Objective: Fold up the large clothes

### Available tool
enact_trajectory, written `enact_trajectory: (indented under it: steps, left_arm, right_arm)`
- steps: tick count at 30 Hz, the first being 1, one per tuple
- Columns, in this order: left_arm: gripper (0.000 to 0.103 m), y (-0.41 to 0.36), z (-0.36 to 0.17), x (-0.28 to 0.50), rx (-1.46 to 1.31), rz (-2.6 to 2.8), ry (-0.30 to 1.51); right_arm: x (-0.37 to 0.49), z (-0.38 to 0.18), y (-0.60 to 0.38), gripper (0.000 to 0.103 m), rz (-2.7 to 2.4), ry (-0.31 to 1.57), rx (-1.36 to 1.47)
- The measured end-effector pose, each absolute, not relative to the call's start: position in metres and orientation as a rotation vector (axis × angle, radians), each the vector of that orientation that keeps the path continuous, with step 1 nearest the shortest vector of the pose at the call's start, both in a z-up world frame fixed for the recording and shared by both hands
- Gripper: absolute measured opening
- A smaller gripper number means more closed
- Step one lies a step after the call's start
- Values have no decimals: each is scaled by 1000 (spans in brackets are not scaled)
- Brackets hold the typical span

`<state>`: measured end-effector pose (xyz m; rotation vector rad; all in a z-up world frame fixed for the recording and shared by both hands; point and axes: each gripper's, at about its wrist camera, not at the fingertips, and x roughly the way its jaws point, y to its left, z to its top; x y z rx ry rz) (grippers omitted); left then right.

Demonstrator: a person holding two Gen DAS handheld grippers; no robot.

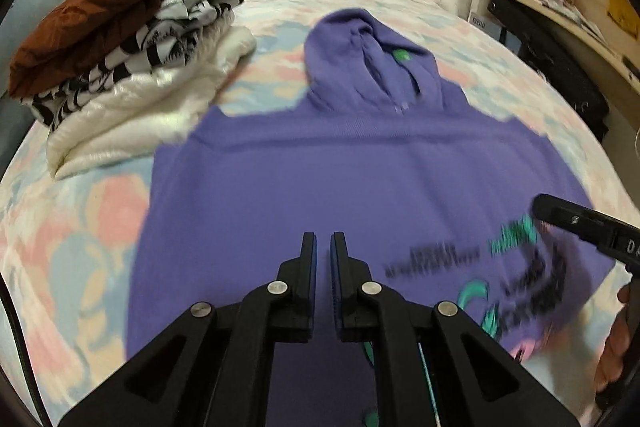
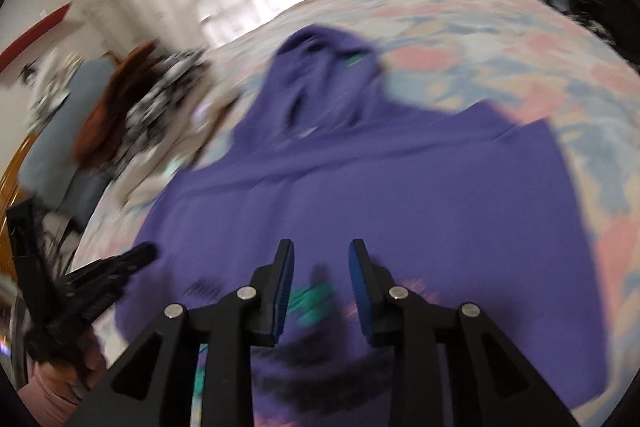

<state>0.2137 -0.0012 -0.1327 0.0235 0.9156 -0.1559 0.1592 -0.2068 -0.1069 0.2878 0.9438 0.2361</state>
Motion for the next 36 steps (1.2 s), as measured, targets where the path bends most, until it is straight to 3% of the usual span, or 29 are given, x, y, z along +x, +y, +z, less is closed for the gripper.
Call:
enact_trajectory:
  steps: [3,12,17,36]
  left_arm:
    - [10,8,-153,198,18,-81,932]
    - [7,80,-154,183,-175,30,925]
    - [7,85,-155,172,-179,61,920]
    - [7,84,-155,160,-184,82,923]
  right_arm:
    - [145,-125,-202,29,244,986,328]
    - [95,-132,-291,25,-50,950,248]
    - [68,-130,-350,25,-141,914,387]
    - [58,-136,-342,28,-179,908,353]
